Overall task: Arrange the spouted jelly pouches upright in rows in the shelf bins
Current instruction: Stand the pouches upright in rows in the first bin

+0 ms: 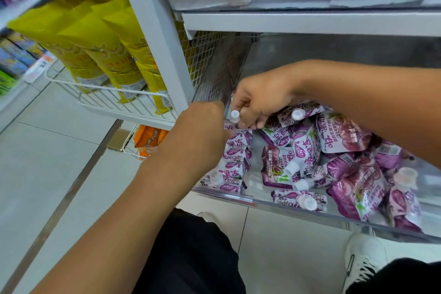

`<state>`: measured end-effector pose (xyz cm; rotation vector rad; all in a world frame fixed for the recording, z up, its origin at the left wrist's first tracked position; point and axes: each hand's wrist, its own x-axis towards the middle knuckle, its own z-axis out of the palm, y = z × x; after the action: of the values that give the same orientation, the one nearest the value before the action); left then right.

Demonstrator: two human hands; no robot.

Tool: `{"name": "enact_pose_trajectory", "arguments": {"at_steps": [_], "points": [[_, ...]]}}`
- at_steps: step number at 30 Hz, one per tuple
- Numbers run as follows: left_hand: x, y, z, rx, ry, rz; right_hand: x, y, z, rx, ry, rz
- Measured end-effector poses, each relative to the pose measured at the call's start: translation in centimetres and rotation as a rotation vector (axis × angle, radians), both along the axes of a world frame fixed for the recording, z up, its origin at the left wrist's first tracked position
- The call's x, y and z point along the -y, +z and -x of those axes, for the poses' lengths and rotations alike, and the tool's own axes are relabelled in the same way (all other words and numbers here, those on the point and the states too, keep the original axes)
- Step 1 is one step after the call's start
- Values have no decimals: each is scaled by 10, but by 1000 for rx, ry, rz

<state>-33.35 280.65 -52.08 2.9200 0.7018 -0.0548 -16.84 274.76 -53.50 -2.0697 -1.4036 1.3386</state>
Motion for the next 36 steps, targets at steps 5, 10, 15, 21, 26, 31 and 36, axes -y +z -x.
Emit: {"name": "enact_pose_trajectory", "arguments": {"at_steps": [5,10,15,21,26,31,36], "points": [[5,2,-12,-42,-17,6,4,20,-25,540,48,-35],[4,-3,-20,-34,-35,-5,-6,-2,-8,770,270,41],[1,-7,-25,-104,-54,-94,-29,-8,-5,845,355,172],[0,-5,-23,-117,-62,-126,-31,-13,-11,828,367,97],[1,-6,-20,-108,-42,-94,-30,-14,-23,734,312,1],[2,-9,-15,-47,-57,-113,-23,-8,-9,838,447,184],[4,-11,-13,-30,-38,-96,-23,-15,-1,911,396,36]]}}
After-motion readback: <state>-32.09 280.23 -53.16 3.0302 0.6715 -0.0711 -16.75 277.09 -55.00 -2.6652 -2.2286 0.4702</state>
